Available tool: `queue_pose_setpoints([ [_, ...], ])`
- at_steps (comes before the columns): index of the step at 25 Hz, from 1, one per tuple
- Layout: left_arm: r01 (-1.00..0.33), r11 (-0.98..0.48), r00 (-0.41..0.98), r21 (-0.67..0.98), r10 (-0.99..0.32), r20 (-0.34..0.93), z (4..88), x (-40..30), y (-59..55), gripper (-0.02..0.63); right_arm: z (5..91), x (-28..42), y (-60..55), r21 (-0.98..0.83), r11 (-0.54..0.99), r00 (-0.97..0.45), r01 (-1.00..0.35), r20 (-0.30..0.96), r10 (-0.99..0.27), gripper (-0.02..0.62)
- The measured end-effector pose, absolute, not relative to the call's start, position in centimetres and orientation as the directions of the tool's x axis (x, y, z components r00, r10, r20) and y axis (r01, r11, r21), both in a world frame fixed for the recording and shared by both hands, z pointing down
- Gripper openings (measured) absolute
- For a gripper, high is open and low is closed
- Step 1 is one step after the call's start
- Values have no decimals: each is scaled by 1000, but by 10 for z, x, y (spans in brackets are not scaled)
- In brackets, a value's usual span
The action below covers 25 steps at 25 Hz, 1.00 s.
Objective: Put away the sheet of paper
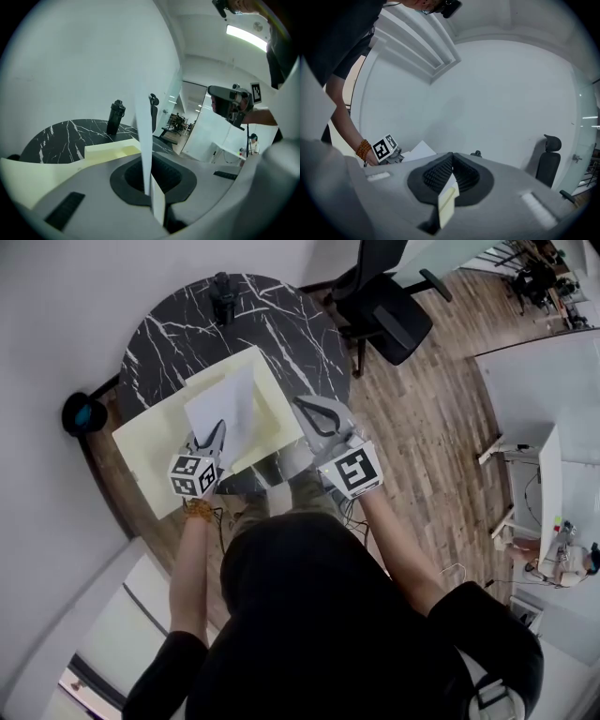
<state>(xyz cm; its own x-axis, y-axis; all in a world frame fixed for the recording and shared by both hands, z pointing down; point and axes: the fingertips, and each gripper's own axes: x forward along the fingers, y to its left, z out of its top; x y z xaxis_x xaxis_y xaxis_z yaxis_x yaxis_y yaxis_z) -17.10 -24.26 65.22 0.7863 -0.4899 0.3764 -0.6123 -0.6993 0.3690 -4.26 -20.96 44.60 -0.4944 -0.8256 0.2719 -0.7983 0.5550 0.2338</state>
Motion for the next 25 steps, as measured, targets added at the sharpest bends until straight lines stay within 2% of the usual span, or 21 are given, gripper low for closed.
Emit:
queue_pose_setpoints([
  [10,-659,-685,726,311,-471,500,697,-169,-248,2,453,-39,-211,223,551,-483,-804,296,-824,-2],
  [17,-707,-679,647,197,-511,566,719,-171,-258,10,456,-50,-213,219,591,-516,-777,317,-796,0],
  [18,-713,-679,635,176,-519,572,720,-172,-260,49,456,-52,-214,218,597,-523,-772,314,-792,-2],
  [20,-719,-680,617,144,-529,583,722,-172,-263,86,457,-53,-215,218,608,-536,-763,313,-784,-2],
  [22,-722,-680,600,123,-528,601,725,-175,-263,180,461,-56,-216,205,622,-546,-756,327,-771,-2],
  [25,-740,-665,571,101,-541,617,722,-184,-260,216,462,-60,-218,197,637,-560,-745,335,-758,-2],
])
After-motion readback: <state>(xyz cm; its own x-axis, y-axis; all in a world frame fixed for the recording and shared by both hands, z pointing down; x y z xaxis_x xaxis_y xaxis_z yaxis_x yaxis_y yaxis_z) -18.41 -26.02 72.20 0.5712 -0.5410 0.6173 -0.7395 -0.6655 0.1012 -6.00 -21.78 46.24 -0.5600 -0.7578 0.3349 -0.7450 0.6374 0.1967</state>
